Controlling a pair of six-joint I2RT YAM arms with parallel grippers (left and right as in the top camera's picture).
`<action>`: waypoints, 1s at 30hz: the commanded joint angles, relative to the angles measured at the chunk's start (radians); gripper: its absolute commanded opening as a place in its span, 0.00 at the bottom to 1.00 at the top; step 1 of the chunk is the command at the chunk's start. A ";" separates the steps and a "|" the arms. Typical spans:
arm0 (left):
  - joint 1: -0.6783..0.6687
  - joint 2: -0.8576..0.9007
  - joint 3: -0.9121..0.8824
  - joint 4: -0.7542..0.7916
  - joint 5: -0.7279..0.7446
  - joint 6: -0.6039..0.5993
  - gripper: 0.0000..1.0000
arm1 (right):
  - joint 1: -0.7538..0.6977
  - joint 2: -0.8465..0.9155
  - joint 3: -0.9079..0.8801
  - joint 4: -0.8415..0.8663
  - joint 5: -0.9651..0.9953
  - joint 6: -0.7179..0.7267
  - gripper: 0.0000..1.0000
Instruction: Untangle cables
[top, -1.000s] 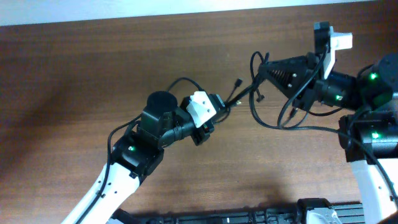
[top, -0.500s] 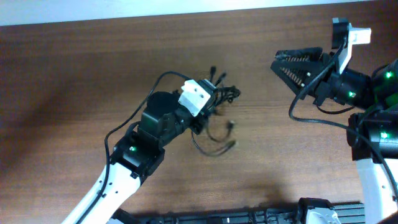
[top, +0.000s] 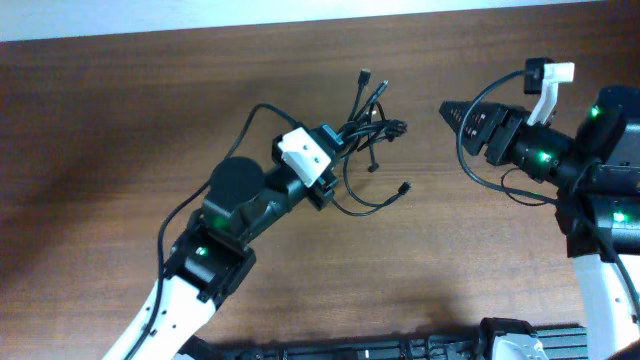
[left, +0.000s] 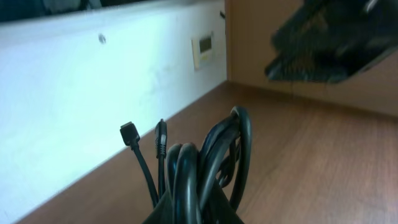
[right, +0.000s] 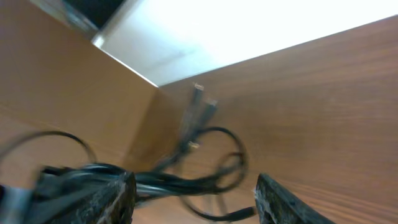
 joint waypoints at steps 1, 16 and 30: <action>0.002 -0.073 0.007 0.020 0.018 0.031 0.00 | -0.005 -0.001 0.008 -0.034 0.039 -0.256 0.60; 0.002 -0.175 0.007 0.065 0.283 0.039 0.00 | -0.002 0.217 0.008 -0.048 -0.544 -0.601 0.61; 0.002 -0.175 0.006 0.102 0.310 0.067 0.00 | 0.154 0.217 0.008 -0.062 -0.049 -0.432 0.68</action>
